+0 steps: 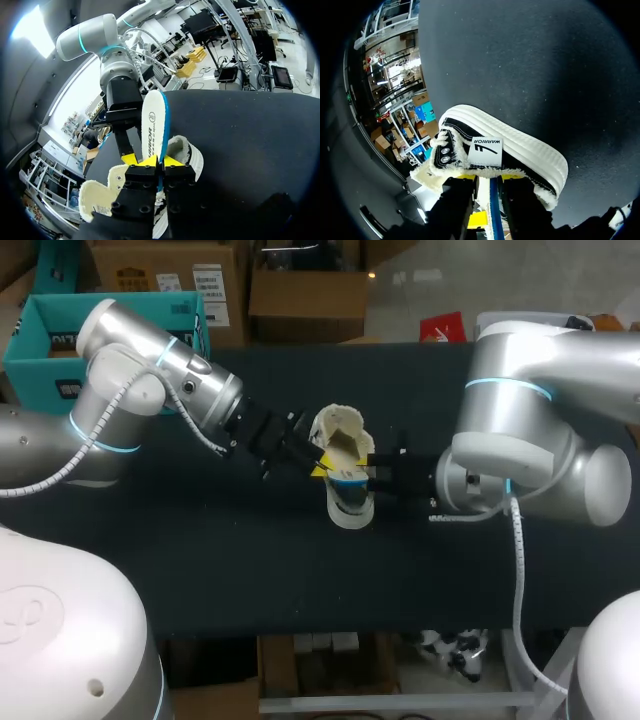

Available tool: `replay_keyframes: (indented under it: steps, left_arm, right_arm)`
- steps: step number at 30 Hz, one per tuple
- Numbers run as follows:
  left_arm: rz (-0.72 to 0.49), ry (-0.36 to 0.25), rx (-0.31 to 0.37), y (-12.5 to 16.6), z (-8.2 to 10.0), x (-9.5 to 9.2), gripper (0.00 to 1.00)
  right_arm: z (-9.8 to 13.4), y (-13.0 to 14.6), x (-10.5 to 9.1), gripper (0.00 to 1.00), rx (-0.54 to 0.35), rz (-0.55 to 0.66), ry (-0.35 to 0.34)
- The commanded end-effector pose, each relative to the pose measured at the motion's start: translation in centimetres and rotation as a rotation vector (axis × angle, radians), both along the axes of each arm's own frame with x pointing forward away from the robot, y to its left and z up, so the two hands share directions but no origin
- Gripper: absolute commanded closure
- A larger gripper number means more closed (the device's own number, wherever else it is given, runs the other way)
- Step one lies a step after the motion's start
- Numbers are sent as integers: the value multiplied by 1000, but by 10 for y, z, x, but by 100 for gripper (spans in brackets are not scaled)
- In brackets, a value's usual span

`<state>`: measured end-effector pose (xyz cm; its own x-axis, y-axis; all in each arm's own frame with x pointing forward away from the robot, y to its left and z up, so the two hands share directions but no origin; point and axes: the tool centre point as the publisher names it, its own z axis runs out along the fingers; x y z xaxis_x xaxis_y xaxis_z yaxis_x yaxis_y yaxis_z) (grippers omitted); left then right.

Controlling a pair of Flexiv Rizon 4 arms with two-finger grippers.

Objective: Open the shoe tongue, take the insole out of the shoe, put the insole back into the shoe, and pack the shoe into the shoebox

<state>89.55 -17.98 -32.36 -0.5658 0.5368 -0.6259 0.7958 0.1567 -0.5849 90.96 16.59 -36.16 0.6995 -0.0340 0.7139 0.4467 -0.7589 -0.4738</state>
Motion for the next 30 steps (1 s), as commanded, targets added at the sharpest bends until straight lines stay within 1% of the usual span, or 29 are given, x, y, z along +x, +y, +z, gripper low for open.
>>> replay_keyframes:
  steps: [1,2,3,5,6,8,14,21,27,30]
  left_arm:
    - [0,3,-8,2,-2,1,100]
    - [1,4,-8,2,-2,1,100]
    - [1,5,-7,1,-2,1,100]
    - [3,6,-7,1,-2,1,100]
    - [3,7,-6,1,-3,1,100]
    - [6,7,-7,0,-3,1,100]
    - [9,5,-9,-1,-3,1,100]
    - [15,7,-10,-2,-4,1,100]
    - [17,7,-8,-3,-5,2,100]
    - [17,8,-7,-2,-5,3,100]
  right_arm:
    - [1,0,-8,43,0,-13,-5]
    - [3,0,-10,28,-1,-13,-3]
    - [4,0,-12,27,-3,-15,-3]
    - [7,0,-16,36,1,-13,-6]
    - [8,-1,-18,48,1,-13,-7]
    - [10,-1,-21,64,16,-3,-15]
    - [13,2,-23,65,41,40,-22]
    - [12,5,-23,61,71,76,-16]
    - [16,6,-26,65,90,91,-26]
    - [17,6,-26,72,91,95,-28]
